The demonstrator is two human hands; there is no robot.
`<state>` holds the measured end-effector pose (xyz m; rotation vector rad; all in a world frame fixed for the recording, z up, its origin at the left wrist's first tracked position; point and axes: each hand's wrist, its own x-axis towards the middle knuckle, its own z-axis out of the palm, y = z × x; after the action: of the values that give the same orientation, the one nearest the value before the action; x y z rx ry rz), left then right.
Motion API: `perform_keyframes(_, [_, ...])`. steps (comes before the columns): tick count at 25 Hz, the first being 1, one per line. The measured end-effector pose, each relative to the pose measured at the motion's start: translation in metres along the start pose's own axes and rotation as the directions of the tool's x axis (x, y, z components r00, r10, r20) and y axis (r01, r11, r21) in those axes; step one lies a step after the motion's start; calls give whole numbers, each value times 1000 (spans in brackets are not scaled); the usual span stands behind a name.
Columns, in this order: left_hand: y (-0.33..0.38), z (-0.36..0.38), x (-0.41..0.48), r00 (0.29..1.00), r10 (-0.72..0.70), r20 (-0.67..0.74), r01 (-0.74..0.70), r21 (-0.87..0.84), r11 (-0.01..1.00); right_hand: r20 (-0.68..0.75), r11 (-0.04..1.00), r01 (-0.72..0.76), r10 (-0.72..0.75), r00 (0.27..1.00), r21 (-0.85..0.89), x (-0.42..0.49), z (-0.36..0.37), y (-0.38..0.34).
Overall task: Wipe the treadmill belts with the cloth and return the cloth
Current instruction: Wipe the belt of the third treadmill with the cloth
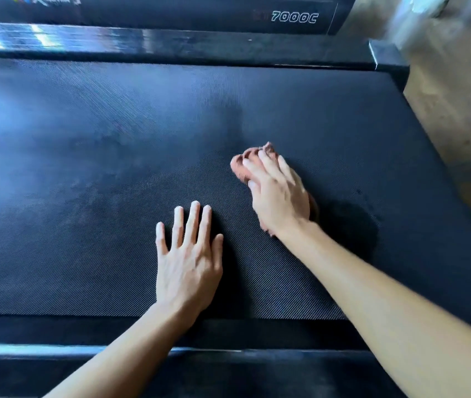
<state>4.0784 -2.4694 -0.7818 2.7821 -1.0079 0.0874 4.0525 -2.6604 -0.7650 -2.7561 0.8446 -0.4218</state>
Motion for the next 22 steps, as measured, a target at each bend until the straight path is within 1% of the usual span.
perform_keyframes(1, [-1,-3,6,1000,8,-26,-9,-31,999,-39,999,41,-42,998,-14,-24,-1,-1])
perform_keyframes(3, [-9,-7,29,994,25,-107,-34,-83,996,-54,991,127,-129,990,-33,-61,-3,-2])
perform_keyframes(5, [-17,-6,70,986,7,-167,-24,-101,995,-45,993,116,-118,992,-31,-50,4,2])
perform_keyframes(6, [-20,-6,92,988,-2,-156,-16,-112,994,-44,995,92,-93,995,-39,-30,8,1])
perform_keyframes(10, [-30,11,155,999,-11,50,14,-77,997,81,999,-4,8,997,-51,67,27,-13])
perform_keyframes(12, [-33,16,161,999,-8,53,10,-49,999,102,997,-37,43,994,-66,80,29,-18])
perform_keyframes(13, [-34,18,160,999,-7,33,8,-38,999,74,995,-34,40,996,-89,70,29,-19])
perform_keyframes(15, [-32,20,158,1000,-8,11,8,-32,999,-62,989,16,-25,998,-144,32,31,-16])
perform_keyframes(17, [-32,22,160,1000,-13,1,13,-25,1000,-147,983,66,-92,985,-170,2,31,-12])
perform_keyframes(22, [-33,25,162,1000,-5,-21,5,-17,1000,-185,980,20,-57,981,-198,2,36,-17])
